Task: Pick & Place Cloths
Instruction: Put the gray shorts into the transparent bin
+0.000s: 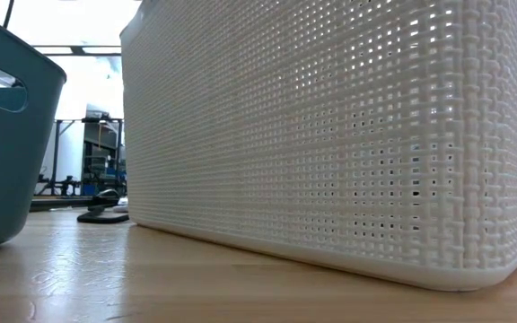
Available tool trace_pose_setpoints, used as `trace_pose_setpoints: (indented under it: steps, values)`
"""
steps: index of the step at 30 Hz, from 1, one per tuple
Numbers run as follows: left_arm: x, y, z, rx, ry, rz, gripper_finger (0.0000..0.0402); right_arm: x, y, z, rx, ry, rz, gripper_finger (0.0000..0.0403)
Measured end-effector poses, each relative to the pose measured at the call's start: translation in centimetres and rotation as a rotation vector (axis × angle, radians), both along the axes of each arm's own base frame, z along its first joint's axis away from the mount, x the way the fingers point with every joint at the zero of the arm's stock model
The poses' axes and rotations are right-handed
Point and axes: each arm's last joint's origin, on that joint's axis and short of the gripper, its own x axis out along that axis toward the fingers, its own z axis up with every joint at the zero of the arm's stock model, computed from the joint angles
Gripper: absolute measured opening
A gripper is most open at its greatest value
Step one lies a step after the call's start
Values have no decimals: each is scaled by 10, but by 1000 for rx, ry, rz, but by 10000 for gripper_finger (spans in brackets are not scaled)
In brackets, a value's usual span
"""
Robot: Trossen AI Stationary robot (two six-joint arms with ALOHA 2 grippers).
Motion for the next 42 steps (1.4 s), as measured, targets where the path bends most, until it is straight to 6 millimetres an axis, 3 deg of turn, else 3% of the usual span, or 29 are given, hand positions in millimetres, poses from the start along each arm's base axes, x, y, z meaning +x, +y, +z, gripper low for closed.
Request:
trace_pose_setpoints:
  steps: [4,11,23,28,36,42]
  values:
    - [-5,13,-18,23,88,19,120,3,-1,2,-14,-38,-14,251]
    - [-25,45,-66,-140,160,51,120,9,-3,7,-17,-114,-19,228]
    - [-60,87,-133,-358,75,253,125,13,-11,11,-32,-177,-46,203]
    - [-65,101,-156,-398,94,300,166,13,-12,11,-56,-174,-73,199]
    - [-54,115,-190,-424,176,319,261,16,-13,8,-60,-176,-84,205]
    - [-48,121,-215,-470,234,317,277,20,-13,6,-53,-168,-89,205]
